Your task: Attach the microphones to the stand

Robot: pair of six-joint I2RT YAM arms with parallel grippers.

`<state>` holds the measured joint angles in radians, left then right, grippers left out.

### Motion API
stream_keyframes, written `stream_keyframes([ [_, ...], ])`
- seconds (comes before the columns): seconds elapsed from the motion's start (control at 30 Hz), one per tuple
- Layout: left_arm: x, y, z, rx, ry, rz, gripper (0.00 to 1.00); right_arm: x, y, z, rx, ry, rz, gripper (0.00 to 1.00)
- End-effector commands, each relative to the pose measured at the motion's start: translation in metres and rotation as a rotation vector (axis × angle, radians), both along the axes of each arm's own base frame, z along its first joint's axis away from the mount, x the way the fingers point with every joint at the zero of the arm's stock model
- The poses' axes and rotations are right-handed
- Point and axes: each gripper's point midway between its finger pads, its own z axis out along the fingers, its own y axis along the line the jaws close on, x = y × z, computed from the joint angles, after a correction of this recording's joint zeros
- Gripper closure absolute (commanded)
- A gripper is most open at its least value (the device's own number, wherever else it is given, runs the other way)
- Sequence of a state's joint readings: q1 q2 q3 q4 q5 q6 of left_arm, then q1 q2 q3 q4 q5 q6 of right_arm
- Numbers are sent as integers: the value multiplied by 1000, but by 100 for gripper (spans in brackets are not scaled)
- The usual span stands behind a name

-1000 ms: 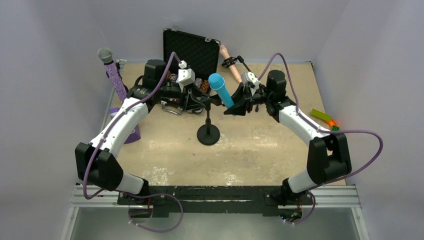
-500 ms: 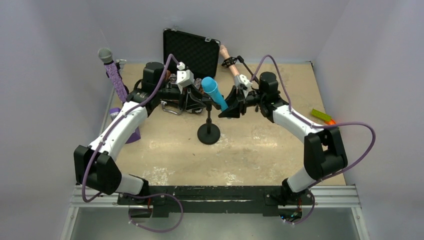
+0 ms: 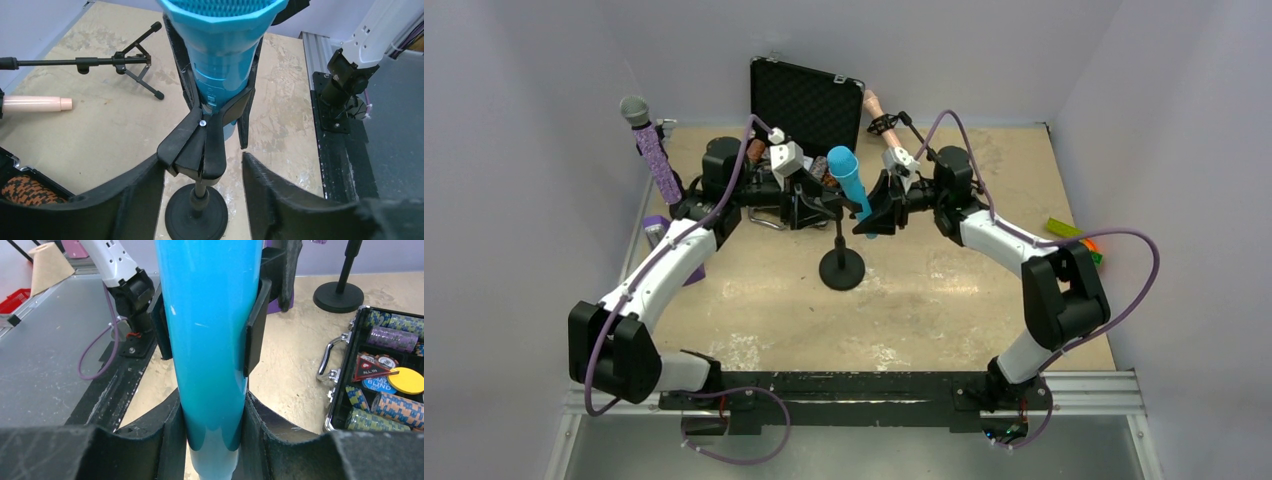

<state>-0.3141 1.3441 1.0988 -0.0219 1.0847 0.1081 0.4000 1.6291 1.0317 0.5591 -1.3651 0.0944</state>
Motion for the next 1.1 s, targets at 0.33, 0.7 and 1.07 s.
stream_keyframes([
  [0.33,-25,6,41,-47,-121,44,12,14,-16,19,-18,-13,-106,28],
  [0.7,-52,60,39,51,-149,370,12,62,-74,25,-208,-131,-390,13],
  [1.07,-113,127,-19,110,-128,652,8,253,-149,4,-530,55,-1207,8],
])
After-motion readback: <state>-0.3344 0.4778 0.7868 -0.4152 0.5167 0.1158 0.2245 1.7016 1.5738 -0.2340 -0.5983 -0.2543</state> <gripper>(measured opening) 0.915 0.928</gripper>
